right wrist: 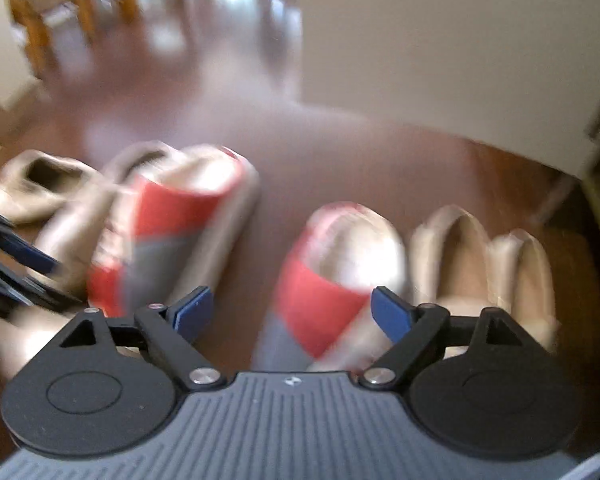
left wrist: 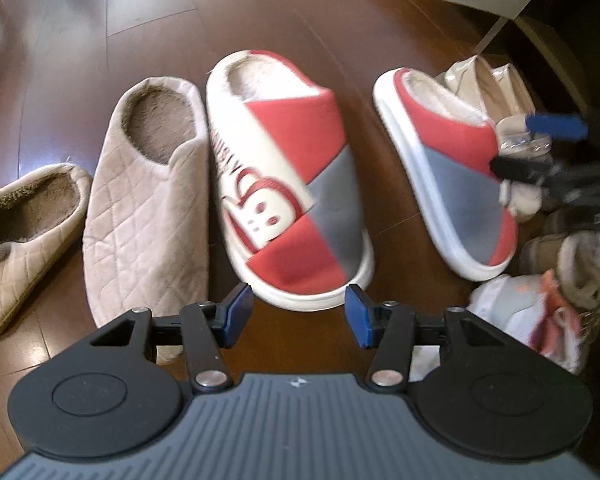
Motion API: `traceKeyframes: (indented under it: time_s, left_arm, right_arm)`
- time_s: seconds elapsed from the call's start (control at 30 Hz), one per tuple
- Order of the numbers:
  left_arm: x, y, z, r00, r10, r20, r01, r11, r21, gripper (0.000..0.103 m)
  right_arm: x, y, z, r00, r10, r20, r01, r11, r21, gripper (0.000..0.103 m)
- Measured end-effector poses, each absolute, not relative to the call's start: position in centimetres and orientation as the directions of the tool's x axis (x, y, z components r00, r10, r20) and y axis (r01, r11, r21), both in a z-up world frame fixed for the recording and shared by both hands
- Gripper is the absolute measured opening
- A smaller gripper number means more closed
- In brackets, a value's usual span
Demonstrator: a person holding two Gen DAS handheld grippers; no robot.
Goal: Organize scattered shoes
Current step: 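Lower the red-grey slipper beside its pair with the right gripper and open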
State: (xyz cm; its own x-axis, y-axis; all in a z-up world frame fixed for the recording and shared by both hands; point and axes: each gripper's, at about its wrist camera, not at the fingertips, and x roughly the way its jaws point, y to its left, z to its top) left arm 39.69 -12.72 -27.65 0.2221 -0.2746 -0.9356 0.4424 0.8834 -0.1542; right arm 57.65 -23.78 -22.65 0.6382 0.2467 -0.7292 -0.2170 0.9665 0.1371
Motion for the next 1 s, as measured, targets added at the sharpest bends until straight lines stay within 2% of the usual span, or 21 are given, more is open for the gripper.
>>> traceKeyframes:
  time_s: [0.1,0.27,0.3,0.33,0.4,0.43,0.5,0.63,0.8,0.87,0.9,0.93,1.0]
  left_arm:
    - [39.5,-13.5,-28.8,0.203,-0.312,-0.928,0.469,0.863,-0.187,0.055]
    - [39.1,-14.9,-30.6,0.276,-0.220,-0.936,0.524,0.850,-0.045,0.056]
    - [39.1,-14.8,-30.9,0.282,-0.215,-0.935,0.522,0.852,-0.038,0.057]
    - [39.2,-14.6,-31.0,0.281,-0.230,-0.932,0.516,0.855,-0.055,0.056]
    - [39.2,-14.8,-31.3,0.268,-0.252,-0.930,0.531,0.844,-0.075,0.056]
    - [39.1,-15.1,-31.4,0.258,-0.264,-0.929,0.548,0.832,-0.084,0.060]
    - [38.8,-15.9,-31.7,0.247,-0.262,-0.933,0.573,0.816,-0.077,0.061]
    - [38.3,-16.2,-31.7,0.228,-0.280,-0.933,0.582,0.807,-0.100,0.061]
    - [34.7,-17.7,-31.5,0.032,-0.362,-0.931,0.644,0.721,-0.258,0.061]
    - [33.5,-17.6,-30.8,0.014,-0.360,-0.933,0.693,0.676,-0.250,0.061]
    - [33.1,-17.3,-30.4,0.005,-0.353,-0.936,0.713,0.657,-0.244,0.061]
    - [33.3,-16.6,-29.7,0.005,-0.353,-0.936,0.710,0.660,-0.246,0.061]
    - [34.9,-14.5,-27.8,0.015,-0.375,-0.927,0.663,0.698,-0.272,0.062]
  right_arm:
    - [61.2,-21.3,-22.8,0.629,0.300,-0.717,-0.224,0.953,0.202,0.084]
    - [66.7,-19.8,-24.8,0.600,0.285,-0.748,-0.052,0.946,0.319,0.082]
    - [67.5,-19.6,-25.3,0.589,0.282,-0.757,-0.022,0.942,0.334,0.074]
    - [68.4,-19.5,-25.9,0.577,0.280,-0.767,0.009,0.937,0.349,0.053]
    - [69.0,-19.0,-27.1,0.547,0.316,-0.775,0.005,0.925,0.381,0.031]
    - [69.0,-18.8,-27.4,0.541,0.327,-0.775,0.000,0.922,0.388,0.031]
    - [68.4,-17.5,-26.9,0.528,0.282,-0.801,-0.069,0.954,0.291,0.029]
    - [66.1,-18.3,-26.1,0.510,0.232,-0.828,-0.073,0.971,0.227,0.029]
    - [61.6,-20.6,-26.6,0.489,0.279,-0.827,-0.183,0.959,0.216,0.029]
    - [60.1,-21.4,-26.3,0.515,0.289,-0.807,-0.170,0.957,0.234,0.032]
    - [59.1,-22.2,-25.8,0.557,0.287,-0.779,-0.147,0.958,0.248,0.042]
    - [58.9,-22.2,-25.6,0.576,0.279,-0.768,-0.130,0.959,0.251,0.058]
    - [56.9,-23.6,-24.2,0.614,0.261,-0.745,-0.091,0.961,0.262,0.075]
